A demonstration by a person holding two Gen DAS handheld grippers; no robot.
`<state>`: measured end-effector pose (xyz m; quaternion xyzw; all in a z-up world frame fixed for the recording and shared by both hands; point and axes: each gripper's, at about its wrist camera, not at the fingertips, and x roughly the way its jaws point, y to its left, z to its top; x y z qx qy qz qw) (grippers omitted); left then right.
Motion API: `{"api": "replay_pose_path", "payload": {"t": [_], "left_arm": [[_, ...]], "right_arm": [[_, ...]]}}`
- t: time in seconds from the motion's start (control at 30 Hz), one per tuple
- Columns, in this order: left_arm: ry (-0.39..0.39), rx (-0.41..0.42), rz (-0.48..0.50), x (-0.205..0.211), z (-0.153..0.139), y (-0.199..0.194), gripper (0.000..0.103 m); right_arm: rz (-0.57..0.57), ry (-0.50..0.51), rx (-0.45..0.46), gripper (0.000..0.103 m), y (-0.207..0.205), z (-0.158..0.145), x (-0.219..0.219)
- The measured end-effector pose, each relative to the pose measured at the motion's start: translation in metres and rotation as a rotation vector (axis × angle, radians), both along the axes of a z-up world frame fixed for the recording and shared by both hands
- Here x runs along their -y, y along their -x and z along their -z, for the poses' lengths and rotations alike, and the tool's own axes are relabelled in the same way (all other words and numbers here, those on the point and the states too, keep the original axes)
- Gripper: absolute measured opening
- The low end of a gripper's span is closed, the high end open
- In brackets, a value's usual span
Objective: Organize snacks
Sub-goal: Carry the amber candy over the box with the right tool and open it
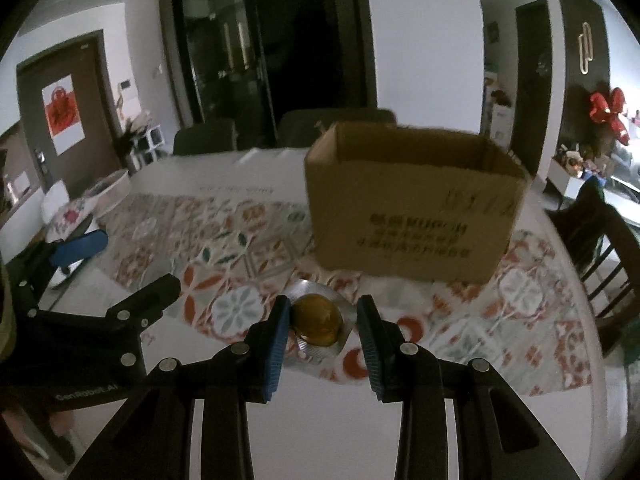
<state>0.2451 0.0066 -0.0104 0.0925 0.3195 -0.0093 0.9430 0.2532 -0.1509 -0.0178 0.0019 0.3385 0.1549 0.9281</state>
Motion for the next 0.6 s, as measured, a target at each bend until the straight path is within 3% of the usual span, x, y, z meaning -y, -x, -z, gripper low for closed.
{"api": "replay_pose_path", "payload": {"t": [0.6], "left_arm": [[0.064,0.132,0.026,0.028,-0.049,-0.069,0.100]], "right_arm": [[0.086,-0.013,0.134,0.035,-0.063,-0.052,0.037]]}}
